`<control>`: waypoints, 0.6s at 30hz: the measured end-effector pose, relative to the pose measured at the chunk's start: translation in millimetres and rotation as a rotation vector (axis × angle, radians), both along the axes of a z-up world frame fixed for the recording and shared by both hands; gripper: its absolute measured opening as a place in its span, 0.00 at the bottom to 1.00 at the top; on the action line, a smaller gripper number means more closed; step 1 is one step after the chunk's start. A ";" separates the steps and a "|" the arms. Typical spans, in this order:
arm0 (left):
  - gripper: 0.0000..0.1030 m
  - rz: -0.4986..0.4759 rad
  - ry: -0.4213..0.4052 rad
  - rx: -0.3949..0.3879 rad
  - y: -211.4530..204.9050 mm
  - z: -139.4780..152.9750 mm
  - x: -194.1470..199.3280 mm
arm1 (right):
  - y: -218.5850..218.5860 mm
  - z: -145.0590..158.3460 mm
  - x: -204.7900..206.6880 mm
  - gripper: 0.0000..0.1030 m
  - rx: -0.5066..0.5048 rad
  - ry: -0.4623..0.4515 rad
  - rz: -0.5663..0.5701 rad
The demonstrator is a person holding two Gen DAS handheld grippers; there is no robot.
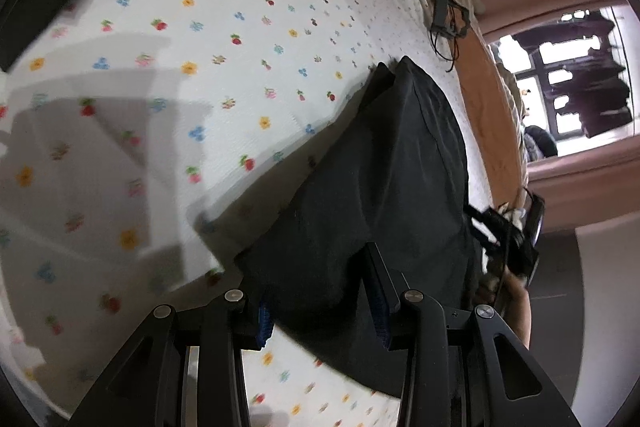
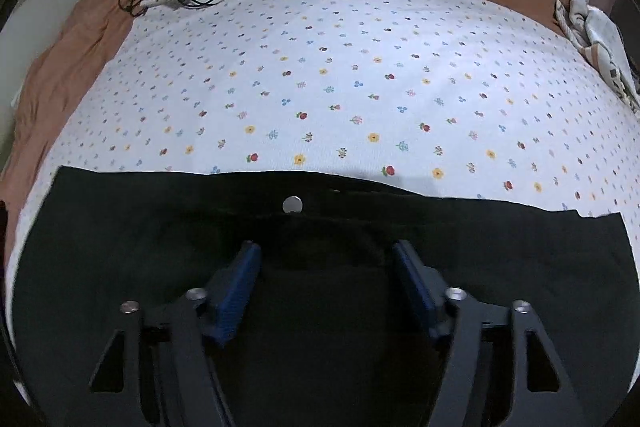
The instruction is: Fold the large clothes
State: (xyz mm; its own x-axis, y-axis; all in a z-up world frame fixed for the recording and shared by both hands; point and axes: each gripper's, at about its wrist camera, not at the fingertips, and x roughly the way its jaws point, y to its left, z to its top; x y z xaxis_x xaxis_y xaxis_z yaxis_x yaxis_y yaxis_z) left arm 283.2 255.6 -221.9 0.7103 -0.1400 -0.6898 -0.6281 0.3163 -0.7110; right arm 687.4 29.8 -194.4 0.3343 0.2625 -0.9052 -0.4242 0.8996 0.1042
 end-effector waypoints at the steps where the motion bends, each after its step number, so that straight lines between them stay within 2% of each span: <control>1: 0.39 0.008 -0.005 -0.017 2.1 -1.9 3.3 | -7.7 4.7 -2.9 0.52 0.029 0.015 -0.004; 5: 0.39 0.005 -0.027 -0.020 2.1 4.5 8.8 | -27.3 24.2 -14.5 0.51 0.090 0.022 -0.023; 9: 0.39 -0.004 -0.141 -0.012 -2.5 20.7 1.9 | -47.2 38.5 -29.8 0.52 0.173 0.040 -0.046; 11: 0.39 -0.003 -0.166 -0.010 -6.2 23.4 0.6 | -58.0 45.0 -42.8 0.52 0.204 0.045 -0.057; 13: 0.39 -0.007 -0.152 0.005 -11.7 23.2 2.9 | -62.1 52.7 -58.9 0.52 0.201 0.040 -0.031; 16: 0.38 -0.006 -0.086 0.042 -13.2 18.9 7.5 | -67.7 62.9 -81.4 0.52 0.204 0.020 0.013; 17: 0.37 -0.007 -0.088 0.043 -12.4 18.8 7.3 | -73.3 64.4 -90.0 0.52 0.218 0.024 0.007; 18: 0.30 -0.008 -0.084 0.051 -11.9 19.0 7.4 | -78.6 64.0 -98.1 0.52 0.230 0.033 -0.001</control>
State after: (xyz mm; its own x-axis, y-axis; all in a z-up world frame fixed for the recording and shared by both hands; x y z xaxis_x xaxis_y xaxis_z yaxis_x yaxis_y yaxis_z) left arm 290.6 243.8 -202.9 0.7650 -0.1121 -0.6342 -0.5641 0.3586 -0.7438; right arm 589.2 -48.8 -130.4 0.3057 0.4628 -0.8321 -0.4167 0.8508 0.3201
